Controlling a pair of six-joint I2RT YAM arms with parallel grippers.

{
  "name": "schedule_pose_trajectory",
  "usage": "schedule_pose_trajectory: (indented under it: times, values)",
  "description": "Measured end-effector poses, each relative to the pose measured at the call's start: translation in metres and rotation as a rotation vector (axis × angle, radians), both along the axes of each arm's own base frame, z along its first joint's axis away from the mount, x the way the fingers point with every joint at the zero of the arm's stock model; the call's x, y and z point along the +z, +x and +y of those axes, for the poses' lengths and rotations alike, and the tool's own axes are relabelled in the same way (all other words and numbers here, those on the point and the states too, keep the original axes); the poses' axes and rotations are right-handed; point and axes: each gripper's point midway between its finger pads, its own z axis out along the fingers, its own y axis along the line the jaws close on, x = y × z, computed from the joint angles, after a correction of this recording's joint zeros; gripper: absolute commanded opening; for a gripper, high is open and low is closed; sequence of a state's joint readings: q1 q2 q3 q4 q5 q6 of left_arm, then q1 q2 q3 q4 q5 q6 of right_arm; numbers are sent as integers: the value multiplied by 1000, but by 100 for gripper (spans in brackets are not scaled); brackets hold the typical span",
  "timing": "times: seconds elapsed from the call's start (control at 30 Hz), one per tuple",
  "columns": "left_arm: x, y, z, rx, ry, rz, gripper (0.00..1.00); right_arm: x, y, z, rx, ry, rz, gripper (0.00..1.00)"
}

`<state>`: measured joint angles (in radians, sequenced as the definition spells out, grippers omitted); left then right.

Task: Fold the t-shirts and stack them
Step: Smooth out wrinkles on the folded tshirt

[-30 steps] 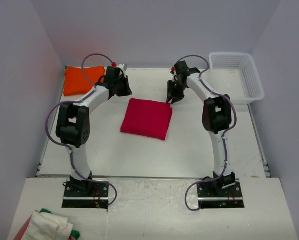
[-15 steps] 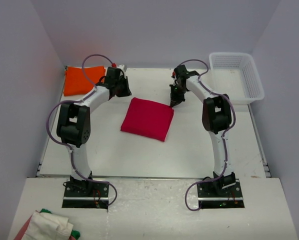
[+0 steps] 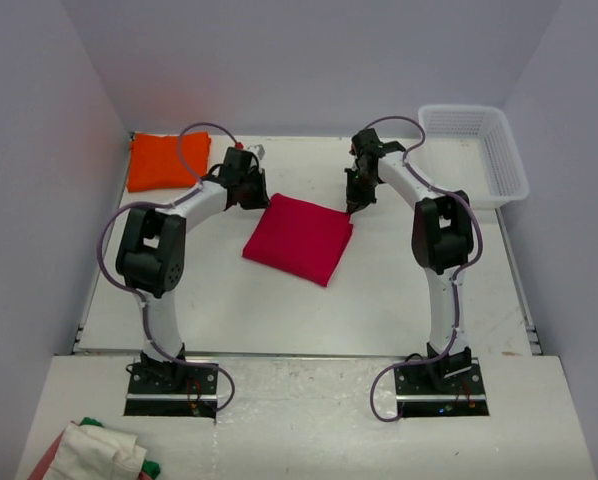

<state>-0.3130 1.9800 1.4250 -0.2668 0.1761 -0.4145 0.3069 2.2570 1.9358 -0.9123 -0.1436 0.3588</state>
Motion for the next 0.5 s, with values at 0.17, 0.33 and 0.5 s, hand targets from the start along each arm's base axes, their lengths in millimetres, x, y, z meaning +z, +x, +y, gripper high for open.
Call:
schedule_pose_trajectory:
  times: [0.17, 0.33, 0.5]
  values:
    - [-7, -31, -10, 8, -13, 55, 1, -3, -3, -2, -3, -10, 9, 0]
    - [17, -51, -9, 80, -20, 31, 1, -5, -4, -5, -7, -24, 8, 0]
    - [58, -65, -7, 157, -4, -46, 1, -10, -7, -6, -9, -26, 16, 0]
